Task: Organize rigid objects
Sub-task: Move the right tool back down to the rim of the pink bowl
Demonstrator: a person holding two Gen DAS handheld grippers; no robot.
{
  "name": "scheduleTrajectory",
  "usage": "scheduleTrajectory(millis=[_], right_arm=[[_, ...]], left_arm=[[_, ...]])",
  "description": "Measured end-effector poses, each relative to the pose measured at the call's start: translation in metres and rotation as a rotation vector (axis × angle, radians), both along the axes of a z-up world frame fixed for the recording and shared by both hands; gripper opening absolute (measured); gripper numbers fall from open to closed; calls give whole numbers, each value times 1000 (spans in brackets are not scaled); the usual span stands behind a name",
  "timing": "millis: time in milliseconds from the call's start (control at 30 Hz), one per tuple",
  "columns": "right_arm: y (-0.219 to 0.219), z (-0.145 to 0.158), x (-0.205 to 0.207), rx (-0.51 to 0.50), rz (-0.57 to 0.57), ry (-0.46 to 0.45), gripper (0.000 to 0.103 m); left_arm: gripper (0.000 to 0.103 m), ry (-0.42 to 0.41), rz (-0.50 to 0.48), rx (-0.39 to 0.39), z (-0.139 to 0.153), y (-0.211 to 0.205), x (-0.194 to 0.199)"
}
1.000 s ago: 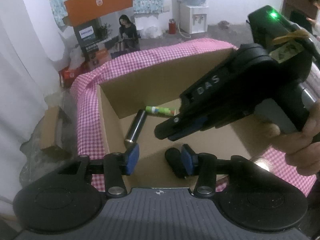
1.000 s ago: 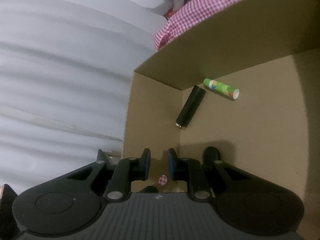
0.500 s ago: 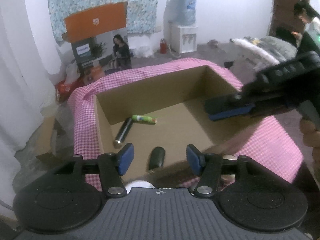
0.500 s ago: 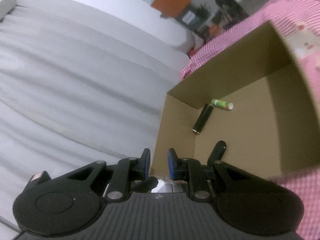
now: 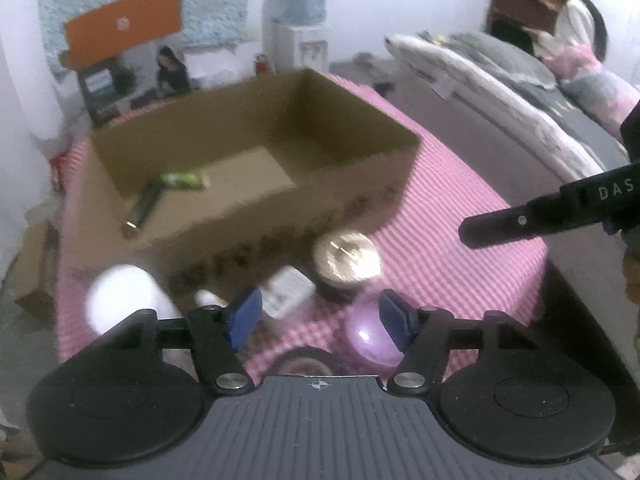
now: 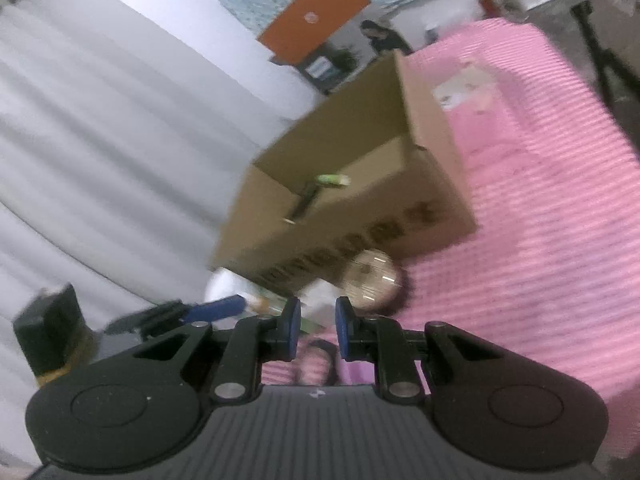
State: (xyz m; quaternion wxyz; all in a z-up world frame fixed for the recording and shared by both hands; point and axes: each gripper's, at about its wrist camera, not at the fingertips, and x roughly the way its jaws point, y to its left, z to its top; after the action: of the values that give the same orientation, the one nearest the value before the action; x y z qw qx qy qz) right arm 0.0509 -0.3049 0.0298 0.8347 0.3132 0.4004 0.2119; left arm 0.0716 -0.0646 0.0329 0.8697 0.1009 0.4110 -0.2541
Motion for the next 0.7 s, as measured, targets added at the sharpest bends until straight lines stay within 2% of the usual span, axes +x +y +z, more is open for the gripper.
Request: scheduleTrajectory(millis=[67,133,167,467,600,700], right_arm=[[-3,-4,-7,-51,-14,5,30],[-4,-9,-11,-89,-23,10,56],[-5,-11,-14,-105,-26,8,59],[16,-31,-5,-233,40,23,60],[30,-39,2,-273,96,35,57],[37,-42,8,-288,129,39,51]], left_arm=[[68,18,-19,5,-9,-7,-4],[69,32,-39,16,-18,-14,-5],[69,38,-46,26,-23,-17,-6],[85,60,-121,103,-46,-35,-7],[86,75,-159,125,-52,-43,-6],[86,85,-186,140,-56,-49,-6]])
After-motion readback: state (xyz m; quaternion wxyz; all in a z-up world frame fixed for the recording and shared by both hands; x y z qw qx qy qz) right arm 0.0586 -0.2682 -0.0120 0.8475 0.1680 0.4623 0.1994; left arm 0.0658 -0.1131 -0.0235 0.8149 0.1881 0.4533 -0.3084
